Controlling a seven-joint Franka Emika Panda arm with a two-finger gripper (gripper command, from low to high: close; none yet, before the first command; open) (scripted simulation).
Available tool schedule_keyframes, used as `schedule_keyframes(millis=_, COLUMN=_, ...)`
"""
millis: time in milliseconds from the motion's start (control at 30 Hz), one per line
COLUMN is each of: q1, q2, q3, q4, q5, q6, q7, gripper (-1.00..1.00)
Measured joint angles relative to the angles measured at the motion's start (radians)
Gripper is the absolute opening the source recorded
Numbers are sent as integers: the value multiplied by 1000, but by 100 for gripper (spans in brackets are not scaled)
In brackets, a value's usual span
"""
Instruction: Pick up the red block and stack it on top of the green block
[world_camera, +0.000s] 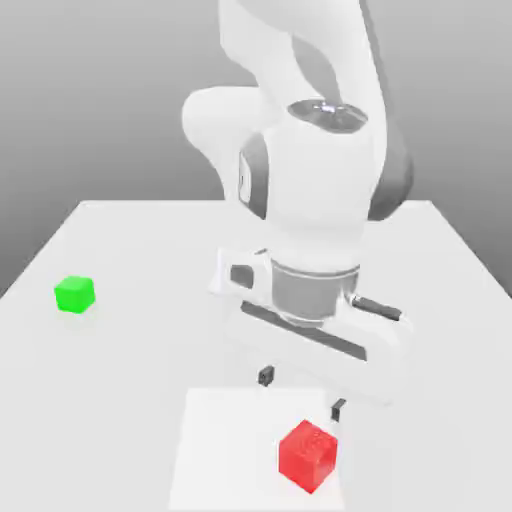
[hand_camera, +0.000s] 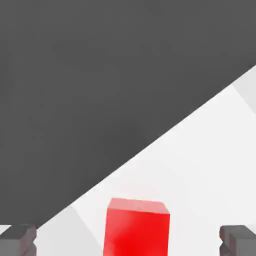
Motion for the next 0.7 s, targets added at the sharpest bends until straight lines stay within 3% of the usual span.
schedule_keyframes(millis=133, q1=47, q2=143, q3=-61, q4=16, q5=-73, q6=111, q7=72, gripper=0)
schedule_keyframes(millis=167, q1=65, q2=179, q3=-83, q4=22, q5=-94, q6=140, q7=88, gripper=-100)
schedule_keyframes(millis=400, q1=70, q2=187, q3=-88, q4=23, q5=-99, q6=149, q7=92, gripper=-100)
schedule_keyframes(millis=567, q1=32, q2=31, q3=-30, q4=-4, q5=8, q6=24, q7=12, gripper=-100)
schedule_keyframes(millis=700, q1=-63, q2=-40, q3=-133, q4=-51, q5=1, q6=-5, q7=33, gripper=-100)
